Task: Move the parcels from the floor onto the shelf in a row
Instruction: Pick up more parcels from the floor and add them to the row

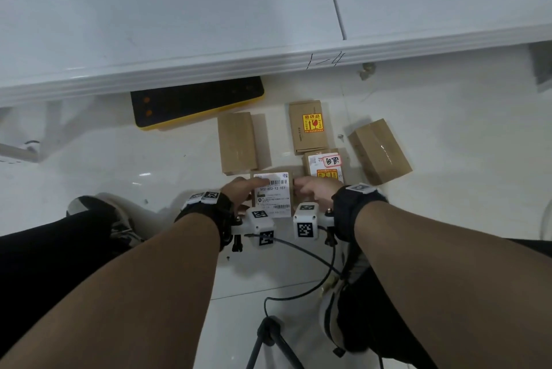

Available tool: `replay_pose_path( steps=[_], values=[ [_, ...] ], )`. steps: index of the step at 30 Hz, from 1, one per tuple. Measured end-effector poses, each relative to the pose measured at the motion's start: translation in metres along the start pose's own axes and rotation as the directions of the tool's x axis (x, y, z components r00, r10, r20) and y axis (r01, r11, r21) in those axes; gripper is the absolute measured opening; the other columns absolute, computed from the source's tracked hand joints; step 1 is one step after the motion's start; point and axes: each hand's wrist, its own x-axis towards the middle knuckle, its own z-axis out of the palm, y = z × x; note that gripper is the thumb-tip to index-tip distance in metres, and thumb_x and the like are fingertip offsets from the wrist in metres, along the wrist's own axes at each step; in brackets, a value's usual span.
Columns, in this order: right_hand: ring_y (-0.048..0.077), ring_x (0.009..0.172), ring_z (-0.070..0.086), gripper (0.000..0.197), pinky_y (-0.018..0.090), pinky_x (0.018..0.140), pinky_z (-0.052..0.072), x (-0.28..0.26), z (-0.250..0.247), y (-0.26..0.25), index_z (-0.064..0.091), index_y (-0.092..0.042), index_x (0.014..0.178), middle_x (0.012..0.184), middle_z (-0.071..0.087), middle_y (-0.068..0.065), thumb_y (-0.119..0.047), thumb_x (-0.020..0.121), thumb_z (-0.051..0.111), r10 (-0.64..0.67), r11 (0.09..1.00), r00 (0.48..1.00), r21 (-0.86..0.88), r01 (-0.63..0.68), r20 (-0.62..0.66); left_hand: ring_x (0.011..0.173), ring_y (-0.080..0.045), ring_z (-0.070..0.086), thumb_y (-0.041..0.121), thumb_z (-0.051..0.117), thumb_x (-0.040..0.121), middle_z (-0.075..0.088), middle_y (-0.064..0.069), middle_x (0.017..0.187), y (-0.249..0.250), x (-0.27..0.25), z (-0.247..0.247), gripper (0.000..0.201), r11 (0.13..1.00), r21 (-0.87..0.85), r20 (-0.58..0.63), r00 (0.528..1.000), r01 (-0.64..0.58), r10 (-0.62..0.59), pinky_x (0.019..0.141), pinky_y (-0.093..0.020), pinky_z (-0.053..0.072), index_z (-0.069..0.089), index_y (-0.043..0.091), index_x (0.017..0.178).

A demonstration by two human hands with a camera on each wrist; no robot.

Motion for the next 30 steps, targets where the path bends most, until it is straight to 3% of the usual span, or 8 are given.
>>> replay_pose_path(
  steps=[2,6,10,13,19,23,26,30],
  values=[
    [0.024,0.133,0.045,0.047,0.025,0.097,0.038,0.003,-0.003,0.001,0.044,-0.018,0.143,0.149,0.043,0.004,-0.004,0.098,0.040,-0.018,0.999,1.000,0.032,0.018,-0.009,0.109,-0.029,0.062,0.034,0.067,0.087,0.070,-0.007,0.108,-0.001,0.004,0.000,0.030,1.000,-0.019,0.016,1.000,-0.022,0.022,0.102,-0.050,0.046,0.065,0.012,0.108],
    [0.025,0.137,0.040,0.043,0.032,0.109,0.035,0.008,-0.011,-0.003,0.044,-0.018,0.143,0.150,0.041,0.003,-0.014,0.099,0.045,-0.040,0.997,0.999,0.063,0.040,0.001,0.101,-0.030,0.068,0.033,0.067,0.082,0.074,-0.008,0.103,-0.001,0.019,-0.003,0.029,0.994,-0.097,-0.044,0.998,-0.044,0.040,0.098,-0.055,0.050,0.066,0.012,0.103],
    [0.029,0.125,0.052,0.037,0.034,0.092,0.046,0.019,-0.030,-0.007,0.053,-0.010,0.132,0.137,0.053,0.010,-0.010,0.095,0.049,-0.020,0.988,0.980,0.144,0.049,-0.197,0.101,-0.029,0.065,0.041,0.069,0.079,0.067,-0.004,0.103,0.004,0.020,-0.006,0.048,0.990,-0.137,-0.160,0.987,-0.015,-0.007,0.068,-0.041,0.054,0.056,0.014,0.116],
    [0.025,0.124,0.050,0.045,0.029,0.092,0.040,0.025,-0.045,-0.011,0.049,-0.018,0.134,0.141,0.049,0.006,-0.007,0.091,0.052,-0.050,0.993,0.937,0.082,0.083,-0.346,0.094,-0.026,0.062,0.036,0.065,0.089,0.058,0.000,0.102,0.007,0.014,-0.003,0.040,0.994,-0.107,-0.228,0.974,-0.008,-0.016,0.058,-0.033,0.043,0.045,0.020,0.120],
    [0.008,0.121,0.047,0.051,0.024,0.099,0.043,0.037,-0.041,-0.019,0.046,-0.035,0.139,0.155,0.031,0.005,-0.008,0.096,0.040,-0.074,0.976,0.970,-0.218,0.023,-0.230,0.087,-0.022,0.064,0.039,0.070,0.087,0.067,-0.004,0.104,0.002,0.020,-0.003,0.060,0.999,0.041,-0.220,0.975,-0.023,0.032,0.054,-0.029,0.044,0.035,0.032,0.135],
    [0.028,0.137,0.037,0.055,0.033,0.114,0.030,0.035,-0.037,-0.012,0.034,-0.034,0.146,0.157,0.017,0.010,-0.013,0.096,0.040,-0.006,0.926,0.975,-0.369,-0.078,-0.223,0.092,-0.025,0.066,0.036,0.070,0.087,0.068,-0.005,0.107,0.002,0.025,0.000,0.064,0.992,0.127,-0.206,0.977,-0.021,0.047,0.057,-0.030,0.048,0.033,0.031,0.140],
    [0.031,0.130,0.043,0.061,0.037,0.106,0.039,0.035,-0.040,-0.007,0.023,-0.035,0.150,0.157,0.018,0.012,-0.012,0.096,0.038,0.057,0.951,0.973,-0.286,-0.121,-0.223,0.087,-0.025,0.065,0.033,0.067,0.090,0.069,-0.007,0.107,-0.002,0.027,0.002,0.058,0.990,0.143,-0.220,0.975,-0.009,0.040,0.057,-0.029,0.048,0.037,0.024,0.137],
    [0.026,0.110,0.053,0.059,0.033,0.086,0.052,0.036,-0.043,0.007,0.021,-0.011,0.149,0.148,0.034,0.016,-0.007,0.095,0.045,0.124,0.992,0.978,0.059,-0.115,-0.166,0.079,-0.022,0.063,0.033,0.067,0.090,0.064,-0.005,0.102,-0.007,0.028,0.000,0.055,0.993,0.113,-0.261,0.965,0.011,0.019,0.052,-0.028,0.044,0.040,0.015,0.135]
  ],
)
